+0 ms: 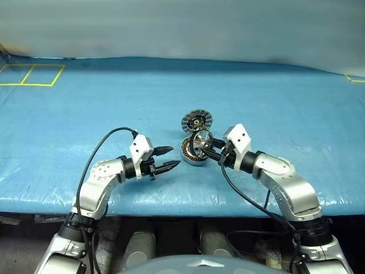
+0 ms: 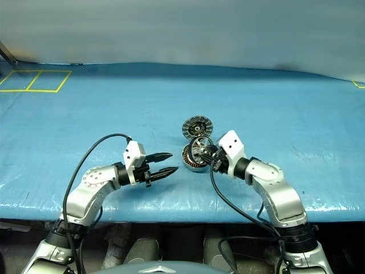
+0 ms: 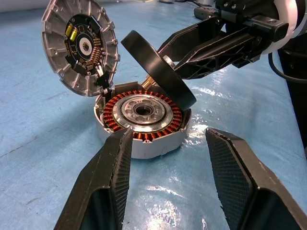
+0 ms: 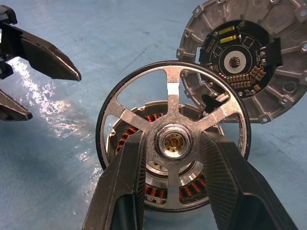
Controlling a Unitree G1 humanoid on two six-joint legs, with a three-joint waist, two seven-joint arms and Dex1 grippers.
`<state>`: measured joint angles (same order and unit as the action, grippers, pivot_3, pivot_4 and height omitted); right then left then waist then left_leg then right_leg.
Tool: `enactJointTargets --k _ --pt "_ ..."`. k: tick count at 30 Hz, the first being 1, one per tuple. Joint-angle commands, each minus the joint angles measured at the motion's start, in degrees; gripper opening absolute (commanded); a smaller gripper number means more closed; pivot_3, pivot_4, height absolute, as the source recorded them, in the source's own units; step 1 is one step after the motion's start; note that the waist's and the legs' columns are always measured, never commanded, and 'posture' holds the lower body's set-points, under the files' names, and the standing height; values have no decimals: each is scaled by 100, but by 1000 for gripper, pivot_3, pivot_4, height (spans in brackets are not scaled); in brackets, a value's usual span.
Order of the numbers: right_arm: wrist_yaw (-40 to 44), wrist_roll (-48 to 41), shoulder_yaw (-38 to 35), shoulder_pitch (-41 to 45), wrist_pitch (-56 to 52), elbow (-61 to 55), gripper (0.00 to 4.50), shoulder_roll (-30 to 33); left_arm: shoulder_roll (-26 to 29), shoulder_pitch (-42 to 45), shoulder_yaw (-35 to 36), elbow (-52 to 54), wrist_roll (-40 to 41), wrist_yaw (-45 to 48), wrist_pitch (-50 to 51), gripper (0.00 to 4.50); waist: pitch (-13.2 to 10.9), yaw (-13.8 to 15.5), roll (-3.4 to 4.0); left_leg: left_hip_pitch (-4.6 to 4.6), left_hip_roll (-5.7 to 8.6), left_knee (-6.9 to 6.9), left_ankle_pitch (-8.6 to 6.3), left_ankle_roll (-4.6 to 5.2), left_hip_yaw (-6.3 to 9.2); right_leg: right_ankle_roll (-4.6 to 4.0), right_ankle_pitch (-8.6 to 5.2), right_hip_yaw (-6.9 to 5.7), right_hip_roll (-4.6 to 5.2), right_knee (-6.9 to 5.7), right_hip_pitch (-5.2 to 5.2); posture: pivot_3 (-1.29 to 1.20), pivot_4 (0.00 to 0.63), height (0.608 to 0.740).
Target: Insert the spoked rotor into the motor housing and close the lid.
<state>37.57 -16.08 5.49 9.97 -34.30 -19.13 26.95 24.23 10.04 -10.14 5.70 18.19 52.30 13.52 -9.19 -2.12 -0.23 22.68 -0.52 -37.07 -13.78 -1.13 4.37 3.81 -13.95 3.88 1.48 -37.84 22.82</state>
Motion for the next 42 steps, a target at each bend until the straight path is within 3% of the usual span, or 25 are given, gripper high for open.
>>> enactJointTargets --k 1,15,19,30,33,39,42 --pt "76 -22 -8 93 101 -160 1671 101 0 66 33 281 39 -17 -28 2597 0 1 0 0 0 0 0 0 0 0 0 0 0 0 0 0 150 740" --pt "107 276 273 144 277 -23 1671 305 48 -39 35 315 18 -112 -42 2597 0 4 0 -1 0 -1 0 0 1 0 0 -1 0 0 -1 0 150 740" --pt "165 209 276 190 233 -13 2596 280 42 -65 5 335 11 -122 -38 2597 0 4 0 0 0 -2 0 0 0 0 0 -1 0 0 -1 0 150 740" --pt "139 -125 -19 200 274 -261 2596 152 74 -95 47 342 25 -114 -16 2597 0 4 -1 0 0 -1 0 0 1 0 0 0 0 0 -1 0 150 740" --pt "70 -285 -60 208 253 -273 1989 -52 43 -63 63 325 35 -139 -32 2597 0 -3 0 0 0 -1 0 0 1 0 0 0 0 0 -1 0 150 740" --pt "-83 8 253 318 384 74 40 -293 -3 -46 28 307 18 -171 -58 2597 0 -4 0 -1 0 -1 0 0 -1 0 0 0 0 0 -1 0 150 740" --pt "-244 152 381 476 364 326 40 -460 -13 -66 13 303 13 -169 -63 2597 0 -4 0 -1 -1 -1 0 0 1 0 0 -1 -1 -1 0 0 150 740"
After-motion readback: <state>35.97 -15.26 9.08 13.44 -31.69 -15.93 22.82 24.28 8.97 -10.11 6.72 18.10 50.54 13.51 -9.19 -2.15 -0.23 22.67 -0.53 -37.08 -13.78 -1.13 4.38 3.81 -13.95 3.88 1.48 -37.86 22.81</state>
